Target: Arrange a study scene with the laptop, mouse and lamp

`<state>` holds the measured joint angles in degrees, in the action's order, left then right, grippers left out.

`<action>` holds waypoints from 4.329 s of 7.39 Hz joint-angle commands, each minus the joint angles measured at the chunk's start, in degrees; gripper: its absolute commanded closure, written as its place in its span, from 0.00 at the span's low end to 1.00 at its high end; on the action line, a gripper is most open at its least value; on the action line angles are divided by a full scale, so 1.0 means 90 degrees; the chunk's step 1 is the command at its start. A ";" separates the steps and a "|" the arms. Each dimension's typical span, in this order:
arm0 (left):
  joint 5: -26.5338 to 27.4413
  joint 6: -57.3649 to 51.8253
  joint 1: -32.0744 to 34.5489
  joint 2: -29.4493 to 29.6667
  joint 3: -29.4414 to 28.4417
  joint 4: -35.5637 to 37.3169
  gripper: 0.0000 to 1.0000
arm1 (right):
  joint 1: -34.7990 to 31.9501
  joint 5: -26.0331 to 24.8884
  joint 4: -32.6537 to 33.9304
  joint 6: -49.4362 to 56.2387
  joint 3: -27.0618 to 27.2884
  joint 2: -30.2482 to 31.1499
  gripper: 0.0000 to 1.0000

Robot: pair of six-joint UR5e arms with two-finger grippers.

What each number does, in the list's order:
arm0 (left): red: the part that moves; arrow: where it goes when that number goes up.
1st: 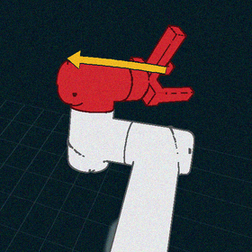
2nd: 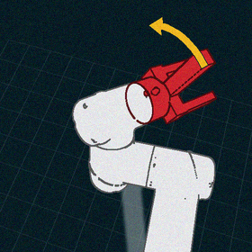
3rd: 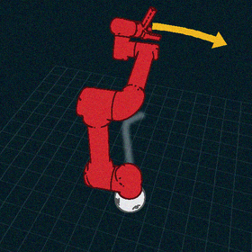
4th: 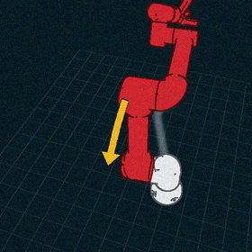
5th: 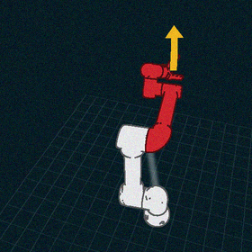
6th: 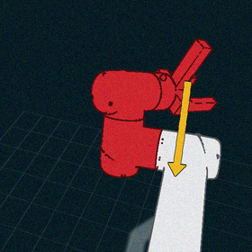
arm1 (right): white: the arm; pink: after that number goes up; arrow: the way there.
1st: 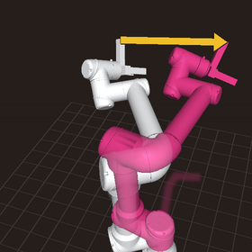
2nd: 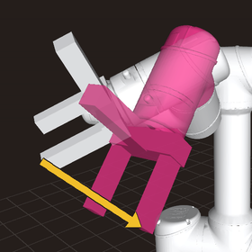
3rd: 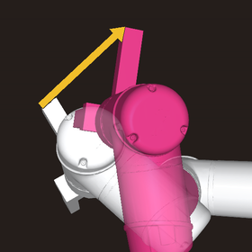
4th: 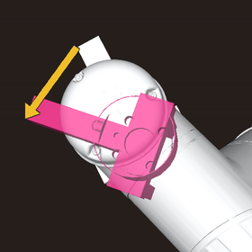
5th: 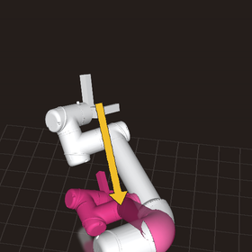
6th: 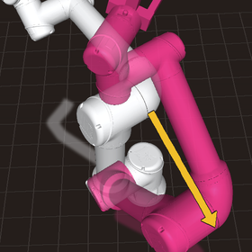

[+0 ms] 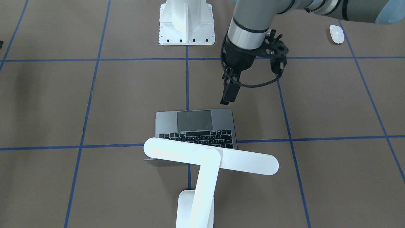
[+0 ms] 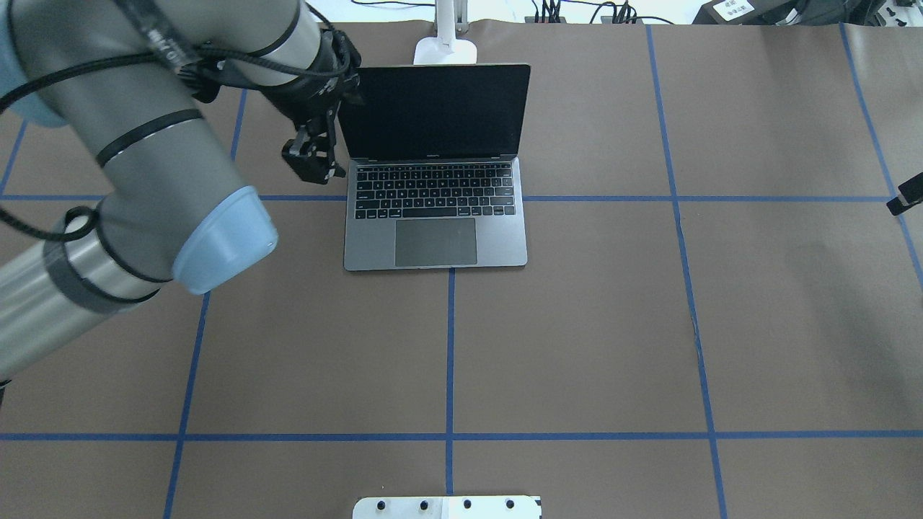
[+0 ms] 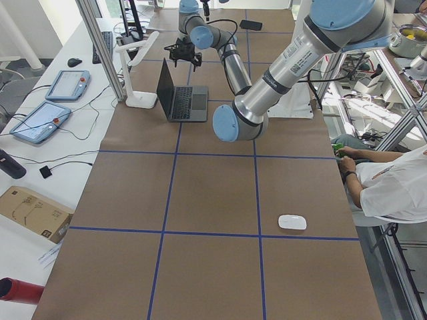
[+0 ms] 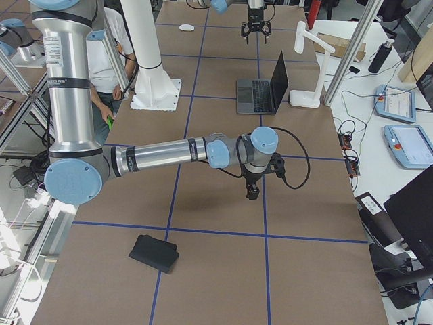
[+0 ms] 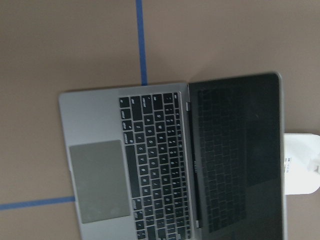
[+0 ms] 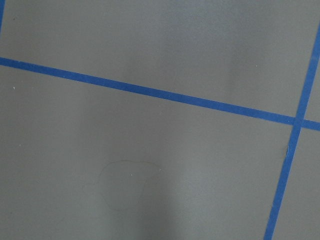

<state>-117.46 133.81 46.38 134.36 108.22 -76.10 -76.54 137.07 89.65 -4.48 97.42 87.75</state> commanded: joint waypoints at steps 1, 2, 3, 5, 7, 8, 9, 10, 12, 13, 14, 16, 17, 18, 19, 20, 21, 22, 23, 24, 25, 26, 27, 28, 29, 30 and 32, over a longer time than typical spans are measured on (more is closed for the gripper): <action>-0.0034 -0.2054 0.0012 -0.1105 0.1301 0.0409 0.00 | -0.0001 -0.0005 -0.0010 0.0000 0.0044 -0.0013 0.00; -0.0044 -0.3312 0.0012 -0.1835 0.1905 0.0428 0.00 | -0.0001 -0.0015 -0.0116 0.0010 0.0054 0.0006 0.00; -0.0064 -0.4581 0.0022 -0.2568 0.2414 0.0409 0.00 | -0.0001 -0.0005 -0.0494 0.0029 0.0054 0.0170 0.00; -0.0402 -0.7617 0.0448 -0.3907 0.2984 0.0389 0.00 | -0.0001 0.0015 -0.1548 0.0020 0.0064 0.0852 0.00; -0.0980 -0.9732 0.1375 -0.4574 0.2956 0.0389 0.00 | -0.0011 0.0024 -0.2251 0.0213 0.0006 0.1711 0.01; -0.0982 -1.0137 0.1495 -0.4761 0.2946 0.0389 0.00 | -0.0030 -0.0005 -0.2468 0.0882 -0.0227 0.1947 0.01; -0.0991 -1.0334 0.1584 -0.4840 0.2821 0.0360 0.00 | -0.0195 0.0034 -0.2384 0.1894 -0.0490 0.2036 0.01; -0.1040 -1.0897 0.2155 -0.4831 0.2616 0.0331 0.00 | -0.0409 0.0044 -0.2373 0.2523 -0.0744 0.2037 0.01; -0.1945 -1.2429 0.2976 -0.4841 0.2158 0.0379 0.00 | -0.0839 0.0005 -0.2325 0.4297 -0.1330 0.2047 0.01; -0.1978 -1.2919 0.3261 -0.4841 0.1962 0.0370 0.00 | -0.0889 0.0044 -0.1879 0.4906 -0.1371 0.2047 0.01; -0.1978 -1.3195 0.3429 -0.4831 0.1834 0.0350 0.00 | -0.0890 0.0054 -0.1063 0.5744 -0.1391 0.2057 0.02; -0.1978 -1.3324 0.3538 -0.4831 0.1881 0.0379 0.00 | -0.1211 0.0054 0.1199 0.7386 -0.1188 0.1892 0.02; -0.1978 -1.3324 0.3547 -0.4831 0.1911 0.0389 0.00 | -0.1212 0.0063 0.1733 0.7905 -0.1254 0.1852 0.02; -0.1978 -1.3324 0.3547 -0.4841 0.1931 0.0389 0.00 | -0.1212 0.0266 0.2193 0.7910 -0.1293 0.1852 0.02; -0.1968 -1.3315 0.3547 -0.4831 0.1989 0.0389 0.00 | -0.1202 0.0539 0.2391 0.7939 -0.1680 0.1571 0.02; -0.1968 -1.3315 0.3547 -0.4831 0.1999 0.0379 0.00 | -0.1202 0.0619 0.2393 0.7959 -0.2274 0.1327 0.02; -0.1958 -1.3295 0.3547 -0.4831 0.2096 0.0379 0.00 | -0.1202 0.0804 0.2402 0.7959 -0.2473 0.1267 0.02; -0.1958 -1.3247 0.3547 -0.4831 0.2184 0.0389 0.00 | -0.1202 0.0806 0.2615 0.7959 -0.2465 0.1266 0.04; -0.1958 -1.3246 0.3547 -0.4831 0.2233 0.0389 0.00 | -0.1193 0.0844 0.2733 0.7949 -0.2465 0.1256 0.06; -0.1949 -1.3237 0.3557 -0.4831 0.2311 0.0389 0.00 | -0.1183 0.1077 0.2754 0.7920 -0.2572 0.1227 0.10; -0.1949 -1.3227 0.3567 -0.4831 0.2379 0.0408 0.00 | -0.1163 0.1011 0.2744 0.7959 -0.2679 0.1043 0.13; -0.1949 -1.3227 0.3567 -0.4831 0.2399 0.0409 0.00 | -0.1134 0.0962 0.2696 0.8153 -0.2680 0.1032 0.13; -0.1949 -1.3217 0.3577 -0.4831 0.2419 0.0409 0.00 | -0.1115 0.0904 0.2695 0.8483 -0.2680 0.0974 0.13; -0.1949 -1.3217 0.3577 -0.4831 0.2448 0.0409 0.00 | -0.1114 0.0874 0.2686 0.8573 -0.2680 0.0973 0.15; -0.1949 -1.3217 0.3577 -0.4831 0.2477 0.0409 0.00 | -0.1114 0.0806 0.2676 0.8661 -0.2700 0.0973 0.15; -0.1949 -1.3091 0.3577 -0.4821 0.2516 0.0409 0.00 | -0.1114 0.0738 0.2666 0.8701 -0.2729 0.0973 0.15; -0.1939 -1.2953 0.3577 -0.4821 0.2556 0.0409 0.00 | -0.1075 0.0708 0.2618 0.8876 -0.2758 0.0983 0.15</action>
<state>-134.98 16.67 78.57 90.99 131.05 -72.42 -86.34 143.68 113.60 74.46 72.81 96.52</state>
